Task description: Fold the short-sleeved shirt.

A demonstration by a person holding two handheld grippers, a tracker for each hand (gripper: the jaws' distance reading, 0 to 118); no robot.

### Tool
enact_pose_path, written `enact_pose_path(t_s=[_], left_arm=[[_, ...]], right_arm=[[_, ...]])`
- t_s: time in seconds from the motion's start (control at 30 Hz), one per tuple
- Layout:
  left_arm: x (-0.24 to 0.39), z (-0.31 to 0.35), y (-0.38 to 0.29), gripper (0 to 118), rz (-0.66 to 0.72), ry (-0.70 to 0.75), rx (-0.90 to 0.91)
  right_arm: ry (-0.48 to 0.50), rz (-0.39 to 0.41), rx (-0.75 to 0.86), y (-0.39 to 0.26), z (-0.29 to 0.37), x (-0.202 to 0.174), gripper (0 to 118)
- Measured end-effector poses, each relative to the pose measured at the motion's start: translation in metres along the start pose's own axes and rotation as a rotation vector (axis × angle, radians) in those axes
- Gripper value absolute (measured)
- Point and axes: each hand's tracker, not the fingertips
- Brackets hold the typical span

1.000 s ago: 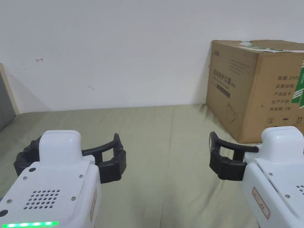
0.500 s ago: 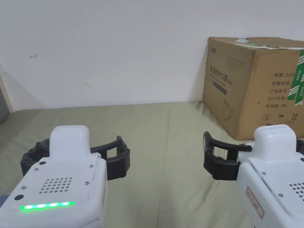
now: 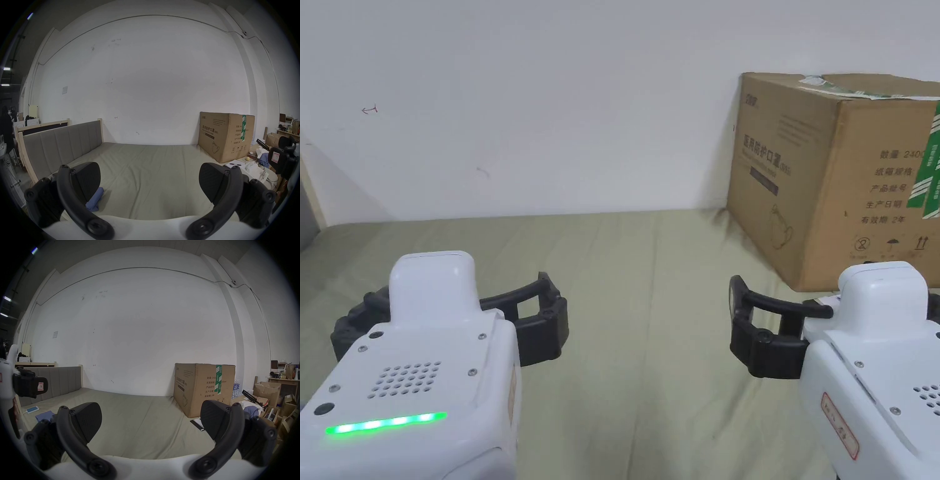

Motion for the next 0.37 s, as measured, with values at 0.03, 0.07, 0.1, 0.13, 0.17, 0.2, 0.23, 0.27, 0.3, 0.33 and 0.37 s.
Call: enact_pose_path(t_s=[0.03, 0.07, 0.1, 0.13, 0.17, 0.2, 0.23, 0.27, 0.3, 0.33, 0.37], left_arm=[[0.0, 0.0005, 0.0, 118, 0.002, -0.01, -0.001], [-0.0003, 0.0017, 0.0, 118, 0.006, -0.019, 0.0], [-0.0007, 0.0032, 0.0002, 118, 0.008, -0.026, 0.0], [-0.0009, 0.0048, 0.0004, 118, 0.012, -0.025, 0.008], [-0.0003, 0.005, 0.0009, 118, 0.014, -0.015, 0.015], [-0.0002, 0.0047, 0.0013, 118, 0.015, -0.008, 0.02], [0.0001, 0.0037, 0.0019, 118, 0.016, 0.0, 0.019], [-0.0011, 0.0031, 0.0017, 118, 0.02, -0.002, 0.019], [-0.0029, 0.0029, 0.0018, 118, 0.029, -0.012, 0.019], [-0.0029, 0.002, 0.0022, 118, 0.034, -0.012, 0.011], [-0.0017, 0.0006, 0.0027, 117, 0.034, 0.003, -0.002]], right_arm=[[0.001, 0.0, -0.001, 0.0, -0.0001, -0.0001, 118], [0.002, 0.0, -0.003, 0.0, -0.0002, -0.0005, 118], [0.003, 0.0, -0.004, 0.0003, -0.0002, -0.0008, 118], [0.004, 0.001, -0.004, 0.0004, 0.0, -0.0012, 118], [0.004, 0.003, -0.002, 0.0005, 0.0003, -0.0016, 118], [0.004, 0.006, -0.002, 0.0005, 0.0006, -0.0019, 118], [0.004, 0.008, -0.001, 0.0007, 0.0008, -0.0022, 118], [0.006, 0.009, 0.0, 0.0008, 0.001, -0.0023, 118], [0.006, 0.009, 0.001, 0.0009, 0.0012, -0.0024, 118], [0.005, 0.01, 0.001, 0.0009, 0.0013, -0.0026, 118], [0.004, 0.011, 0.001, 0.001, 0.0012, -0.0027, 118]])
